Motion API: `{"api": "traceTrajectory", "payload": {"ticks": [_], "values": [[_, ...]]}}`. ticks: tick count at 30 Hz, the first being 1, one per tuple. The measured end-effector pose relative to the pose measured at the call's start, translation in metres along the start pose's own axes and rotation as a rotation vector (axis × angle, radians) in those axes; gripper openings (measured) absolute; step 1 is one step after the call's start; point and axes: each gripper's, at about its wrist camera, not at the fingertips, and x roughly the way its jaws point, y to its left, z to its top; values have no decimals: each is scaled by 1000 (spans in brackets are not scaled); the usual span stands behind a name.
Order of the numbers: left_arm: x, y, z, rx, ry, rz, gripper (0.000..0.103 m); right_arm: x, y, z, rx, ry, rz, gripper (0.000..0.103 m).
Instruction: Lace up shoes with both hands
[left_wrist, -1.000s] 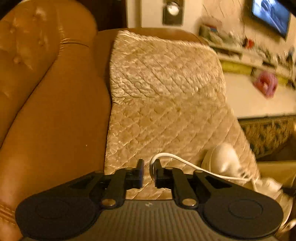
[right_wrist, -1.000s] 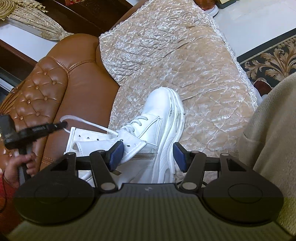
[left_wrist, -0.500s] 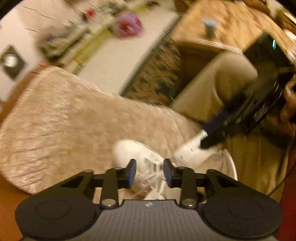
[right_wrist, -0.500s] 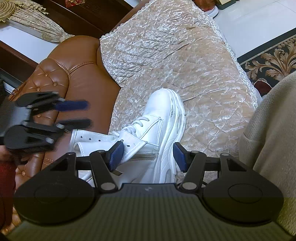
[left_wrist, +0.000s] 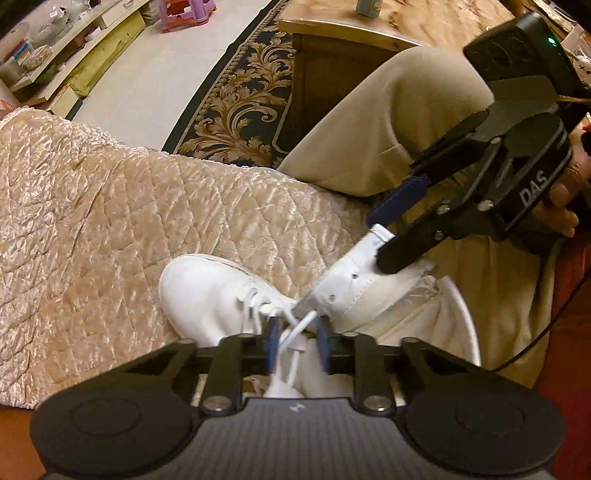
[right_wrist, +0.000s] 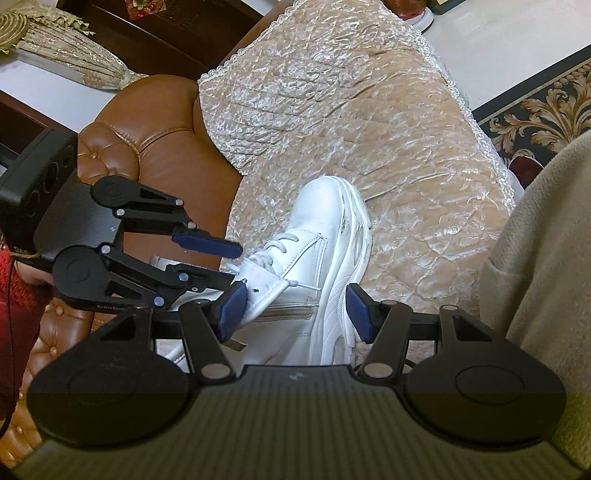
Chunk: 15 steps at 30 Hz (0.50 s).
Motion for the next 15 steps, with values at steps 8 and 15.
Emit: {"api": "traceTrajectory", "payload": {"ticks": [8,15], "values": [[-13,-29,-21,-148,-92,158,2,0,1,0,-3,2,5,69],[-72,-14,-54,-399,-276,300,2,1,3,-1,-10,-2,-9,72]]}}
